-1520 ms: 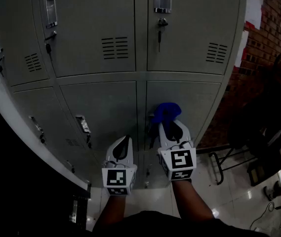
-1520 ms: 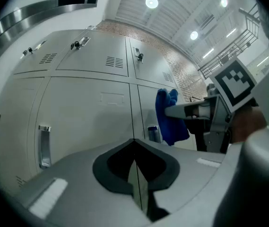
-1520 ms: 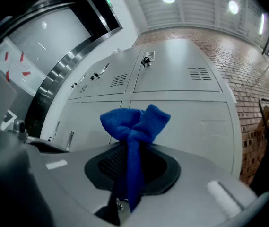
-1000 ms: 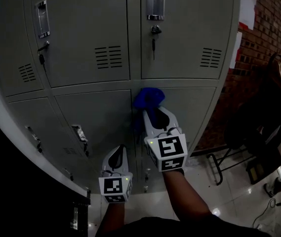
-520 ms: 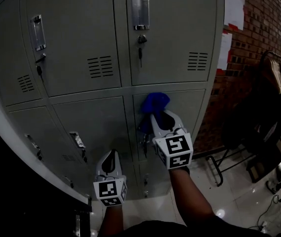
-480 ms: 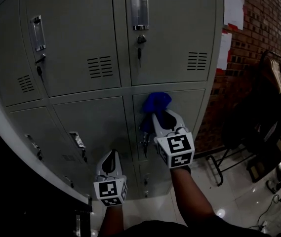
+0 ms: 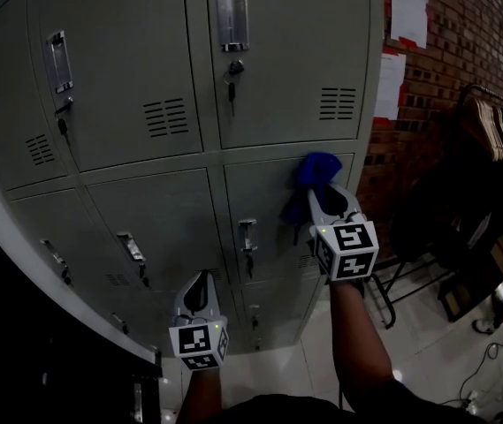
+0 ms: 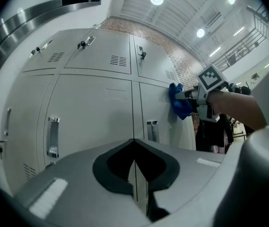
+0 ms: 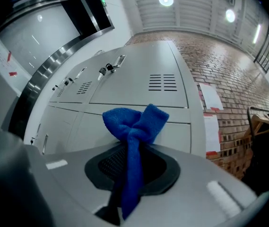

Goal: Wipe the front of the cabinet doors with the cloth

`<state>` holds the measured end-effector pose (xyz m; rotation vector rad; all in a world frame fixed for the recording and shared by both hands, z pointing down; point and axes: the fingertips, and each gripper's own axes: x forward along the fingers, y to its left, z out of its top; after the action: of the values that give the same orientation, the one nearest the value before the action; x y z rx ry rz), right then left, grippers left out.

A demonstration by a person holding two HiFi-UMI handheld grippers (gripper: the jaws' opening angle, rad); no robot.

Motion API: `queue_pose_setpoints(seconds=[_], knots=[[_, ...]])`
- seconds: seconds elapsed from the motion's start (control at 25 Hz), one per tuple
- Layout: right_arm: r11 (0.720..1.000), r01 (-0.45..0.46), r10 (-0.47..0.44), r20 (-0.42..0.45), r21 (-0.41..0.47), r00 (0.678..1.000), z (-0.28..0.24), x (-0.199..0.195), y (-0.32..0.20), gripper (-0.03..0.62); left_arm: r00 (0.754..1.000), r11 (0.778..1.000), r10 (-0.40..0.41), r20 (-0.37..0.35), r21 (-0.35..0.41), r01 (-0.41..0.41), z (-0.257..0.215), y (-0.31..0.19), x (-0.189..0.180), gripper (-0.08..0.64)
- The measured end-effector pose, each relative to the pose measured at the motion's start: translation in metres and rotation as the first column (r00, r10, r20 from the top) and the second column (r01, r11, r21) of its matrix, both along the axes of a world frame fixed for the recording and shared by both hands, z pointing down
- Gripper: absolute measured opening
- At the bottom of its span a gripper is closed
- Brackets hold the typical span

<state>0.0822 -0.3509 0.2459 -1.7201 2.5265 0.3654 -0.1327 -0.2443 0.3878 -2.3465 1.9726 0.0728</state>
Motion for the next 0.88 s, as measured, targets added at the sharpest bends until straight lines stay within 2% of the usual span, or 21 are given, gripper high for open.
queue_pose_setpoints(seconds=[0.32, 0.52, 0.72, 0.88], knots=[[0.997, -0.073, 0.073, 0.033, 0.003, 0.997, -0.007, 0.055, -0.010, 0.066, 1.000, 1.000, 0.007, 0.003, -0.013, -0.007, 0.007, 0.007, 0.013, 0.017], [0.994, -0.105, 0.105, 0.024, 0.003, 0.994, -0.009, 0.076, -0.011, 0.066, 1.000, 1.000, 0.009, 0.003, -0.023, -0.009, 0.012, 0.012, 0.018, 0.017], [0.995, -0.095, 0.095, 0.019, 0.023, 0.995, -0.013, 0.058, 0.003, 0.067, 1.000, 1.000, 0.007, 0.005, -0.022, -0.007, 0.012, 0.017, 0.016, 0.017], [0.999, -0.008, 0.007, 0.024, 0.035, 1.000, -0.005, 0.006, 0.024, 0.069, 1.000, 1.000, -0.001, 0.003, -0.021, 0.001, 0.012, 0.022, 0.008, 0.017]])
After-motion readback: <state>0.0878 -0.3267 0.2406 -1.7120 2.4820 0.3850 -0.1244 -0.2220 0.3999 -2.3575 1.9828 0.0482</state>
